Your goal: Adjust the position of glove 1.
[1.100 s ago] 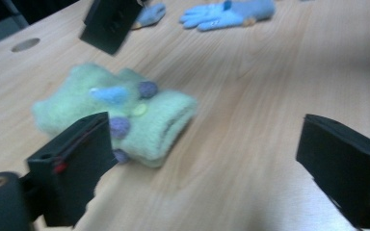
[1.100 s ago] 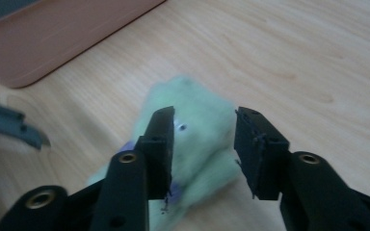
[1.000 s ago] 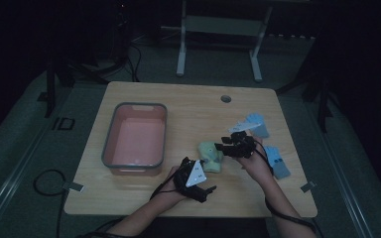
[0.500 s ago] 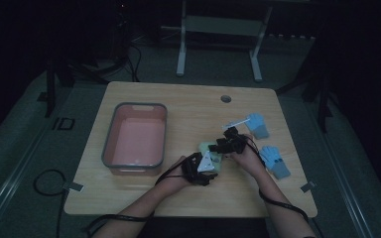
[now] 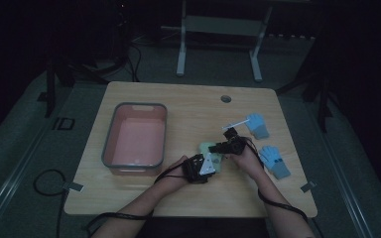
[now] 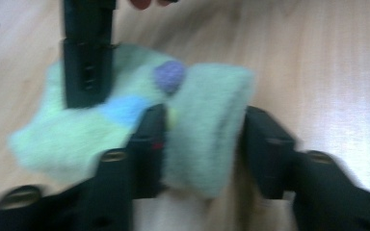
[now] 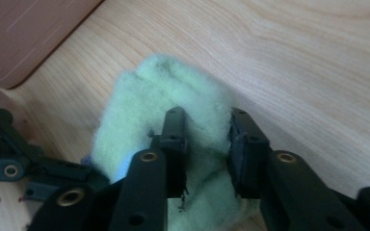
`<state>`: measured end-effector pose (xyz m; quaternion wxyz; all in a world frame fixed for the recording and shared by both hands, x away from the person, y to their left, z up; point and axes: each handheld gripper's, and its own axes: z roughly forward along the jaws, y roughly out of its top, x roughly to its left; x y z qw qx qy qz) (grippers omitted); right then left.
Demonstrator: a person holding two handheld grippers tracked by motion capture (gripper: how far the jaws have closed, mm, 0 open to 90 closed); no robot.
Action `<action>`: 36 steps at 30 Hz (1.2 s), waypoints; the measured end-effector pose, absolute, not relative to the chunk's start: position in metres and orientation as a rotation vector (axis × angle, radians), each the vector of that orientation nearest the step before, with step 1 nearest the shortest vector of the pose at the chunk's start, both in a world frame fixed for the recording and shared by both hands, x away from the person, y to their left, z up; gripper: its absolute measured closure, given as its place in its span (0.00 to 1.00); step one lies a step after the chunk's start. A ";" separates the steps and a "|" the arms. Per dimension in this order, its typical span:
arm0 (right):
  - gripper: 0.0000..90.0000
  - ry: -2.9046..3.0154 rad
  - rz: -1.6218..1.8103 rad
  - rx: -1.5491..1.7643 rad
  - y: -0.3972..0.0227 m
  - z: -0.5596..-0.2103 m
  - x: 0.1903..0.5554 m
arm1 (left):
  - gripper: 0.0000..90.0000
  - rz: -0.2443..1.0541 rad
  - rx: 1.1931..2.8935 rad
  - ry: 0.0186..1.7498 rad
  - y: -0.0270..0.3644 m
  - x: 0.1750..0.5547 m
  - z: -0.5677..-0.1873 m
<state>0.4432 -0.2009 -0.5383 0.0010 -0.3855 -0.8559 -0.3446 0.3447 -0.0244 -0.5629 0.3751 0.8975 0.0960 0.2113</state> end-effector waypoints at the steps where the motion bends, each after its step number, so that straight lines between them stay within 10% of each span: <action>1: 0.81 -2.702 -1.082 -1.211 -0.200 -0.537 0.442 | 0.75 0.547 2.290 0.247 -0.023 0.345 -0.560; 36: 0.84 -2.742 -1.261 -1.073 -0.156 -0.448 0.439 | 0.86 0.680 2.364 0.246 0.020 0.339 -0.463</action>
